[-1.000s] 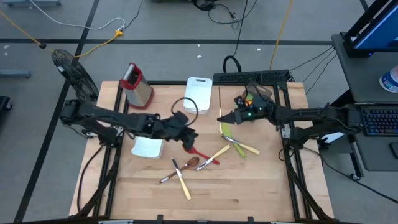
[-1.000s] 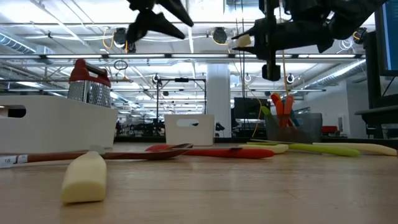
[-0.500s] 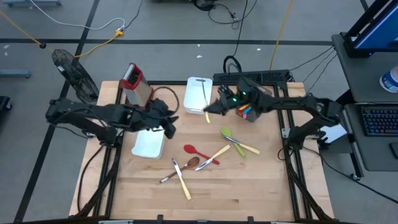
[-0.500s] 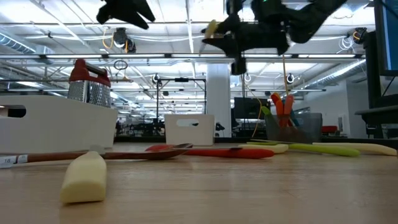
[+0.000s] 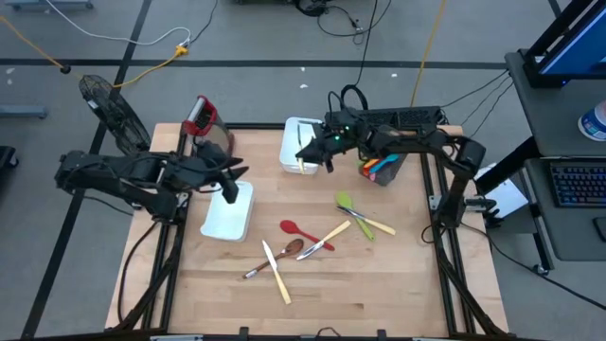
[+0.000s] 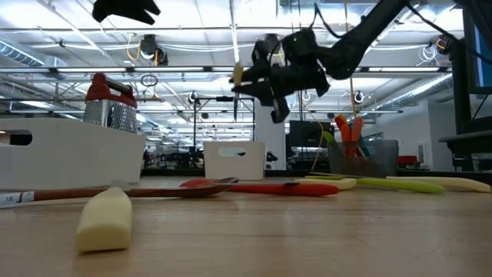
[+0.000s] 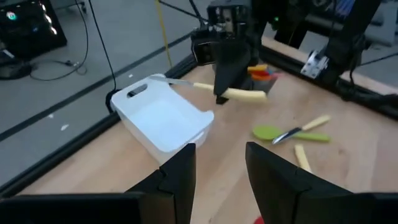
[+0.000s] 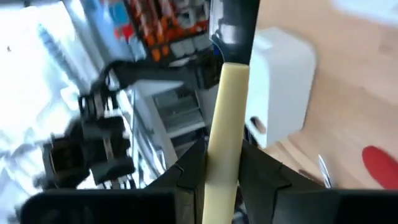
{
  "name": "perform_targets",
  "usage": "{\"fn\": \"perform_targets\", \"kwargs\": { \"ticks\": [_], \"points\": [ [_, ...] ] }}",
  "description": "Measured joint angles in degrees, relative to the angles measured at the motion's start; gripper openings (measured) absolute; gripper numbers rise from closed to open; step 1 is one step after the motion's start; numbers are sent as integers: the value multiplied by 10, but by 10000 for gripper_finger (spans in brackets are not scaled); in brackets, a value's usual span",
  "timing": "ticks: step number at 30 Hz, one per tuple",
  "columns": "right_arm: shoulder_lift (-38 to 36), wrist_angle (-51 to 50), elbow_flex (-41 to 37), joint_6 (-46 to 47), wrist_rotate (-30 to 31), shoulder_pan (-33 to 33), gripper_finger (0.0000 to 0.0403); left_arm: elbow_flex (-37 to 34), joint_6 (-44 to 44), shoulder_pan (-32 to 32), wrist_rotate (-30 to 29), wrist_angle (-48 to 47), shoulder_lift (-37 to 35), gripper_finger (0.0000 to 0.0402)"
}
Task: Pick & Place Kitchen Items
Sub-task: Put the yellow table knife into the top white bin
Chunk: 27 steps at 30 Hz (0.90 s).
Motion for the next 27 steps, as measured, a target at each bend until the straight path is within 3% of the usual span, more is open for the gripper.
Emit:
{"fn": "perform_targets", "kwargs": {
  "ticks": [14,22,27],
  "points": [
    [67,-7,0,99,28,-27,63,-16,49,10,-6,-7,-65,145],
    [84,-10,0,99,14,-40,92,-16,81,31,-5,-7,-78,145],
    [83,-6,0,83,16,-52,85,-16,91,47,-4,-8,-80,145]
  ]
}}
